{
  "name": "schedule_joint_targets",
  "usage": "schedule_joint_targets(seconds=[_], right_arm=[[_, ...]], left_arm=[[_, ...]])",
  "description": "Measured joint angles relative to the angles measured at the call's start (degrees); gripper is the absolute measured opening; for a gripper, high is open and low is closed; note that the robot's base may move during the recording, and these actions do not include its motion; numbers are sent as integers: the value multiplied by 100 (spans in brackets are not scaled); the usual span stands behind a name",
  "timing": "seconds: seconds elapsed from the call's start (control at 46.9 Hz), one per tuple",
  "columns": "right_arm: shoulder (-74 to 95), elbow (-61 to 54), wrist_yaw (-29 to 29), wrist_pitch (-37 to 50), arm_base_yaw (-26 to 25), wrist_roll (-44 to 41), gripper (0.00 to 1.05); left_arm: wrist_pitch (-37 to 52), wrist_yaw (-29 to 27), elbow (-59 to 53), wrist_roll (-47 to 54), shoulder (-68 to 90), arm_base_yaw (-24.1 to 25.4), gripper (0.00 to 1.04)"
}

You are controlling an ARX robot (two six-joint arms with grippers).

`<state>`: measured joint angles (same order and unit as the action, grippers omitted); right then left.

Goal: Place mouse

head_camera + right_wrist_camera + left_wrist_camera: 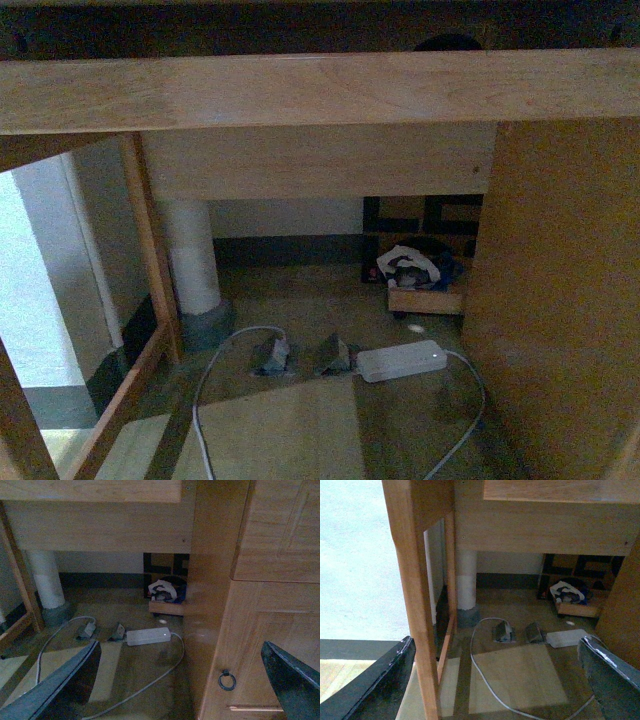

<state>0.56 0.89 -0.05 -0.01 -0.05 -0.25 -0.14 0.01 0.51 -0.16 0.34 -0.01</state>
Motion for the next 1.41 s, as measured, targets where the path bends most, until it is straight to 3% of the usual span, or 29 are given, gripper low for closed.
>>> schedule_joint_targets(seconds=[1.408], right_arm=[[0,0,-2,4,0,-2,98]], left_arm=[[7,-7,0,13,-2,0,98]])
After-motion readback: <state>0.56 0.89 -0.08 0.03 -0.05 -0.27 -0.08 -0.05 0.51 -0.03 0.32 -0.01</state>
